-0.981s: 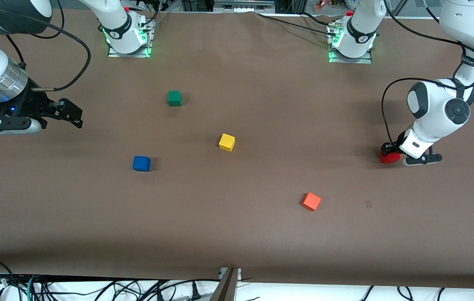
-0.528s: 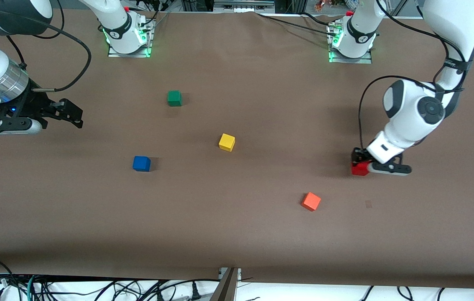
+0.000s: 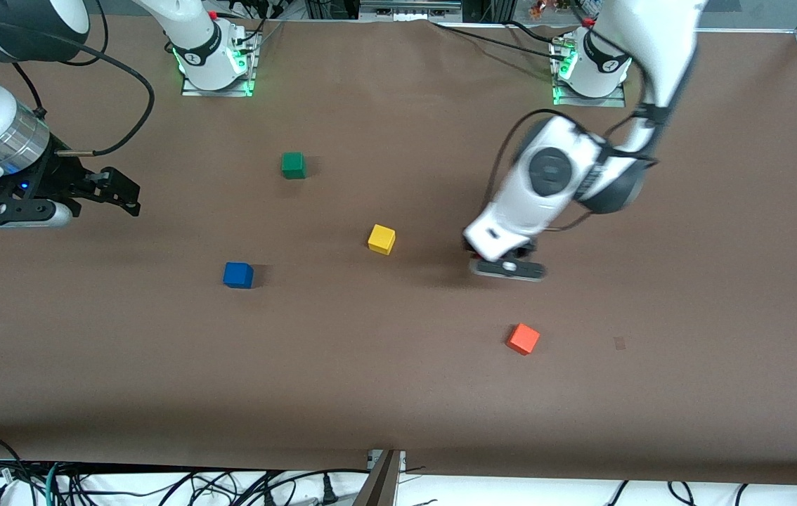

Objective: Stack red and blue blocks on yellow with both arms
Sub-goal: 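Carry the red cube with the left gripper over the yellow cube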

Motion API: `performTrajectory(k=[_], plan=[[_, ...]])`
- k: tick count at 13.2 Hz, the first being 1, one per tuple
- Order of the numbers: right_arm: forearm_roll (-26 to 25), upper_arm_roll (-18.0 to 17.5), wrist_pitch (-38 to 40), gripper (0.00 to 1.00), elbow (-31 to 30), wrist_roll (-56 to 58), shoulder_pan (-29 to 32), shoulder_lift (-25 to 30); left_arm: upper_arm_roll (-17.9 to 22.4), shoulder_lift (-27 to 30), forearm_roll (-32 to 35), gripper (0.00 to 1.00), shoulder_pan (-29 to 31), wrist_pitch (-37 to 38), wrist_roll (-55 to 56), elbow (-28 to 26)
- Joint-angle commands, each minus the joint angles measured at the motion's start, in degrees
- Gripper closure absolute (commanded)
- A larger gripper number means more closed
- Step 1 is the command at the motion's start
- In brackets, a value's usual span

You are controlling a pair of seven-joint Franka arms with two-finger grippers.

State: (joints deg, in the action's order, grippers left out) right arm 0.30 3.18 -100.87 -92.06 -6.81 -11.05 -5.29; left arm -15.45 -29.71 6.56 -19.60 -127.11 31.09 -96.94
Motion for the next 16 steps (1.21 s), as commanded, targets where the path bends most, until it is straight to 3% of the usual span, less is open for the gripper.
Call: performTrajectory(k=[1, 8, 16], plan=[[-0.9, -0.3, 0.7, 0.0, 0.4, 0.0, 0.3, 0.0, 1.2, -9.4, 5.4, 0.99, -8.2, 6.9, 8.7, 14.3], [-0.9, -0.3, 0.8, 0.0, 0.4, 0.0, 0.3, 0.1, 1.6, -14.6, 6.1, 0.99, -15.7, 7.2, 13.3, 21.7], [-0.6, -0.4, 3.2, 0.0, 0.8, -1.0, -0.2, 0.1, 2.3, -17.2, 6.1, 0.99, -19.7, 6.5, 12.9, 22.4]])
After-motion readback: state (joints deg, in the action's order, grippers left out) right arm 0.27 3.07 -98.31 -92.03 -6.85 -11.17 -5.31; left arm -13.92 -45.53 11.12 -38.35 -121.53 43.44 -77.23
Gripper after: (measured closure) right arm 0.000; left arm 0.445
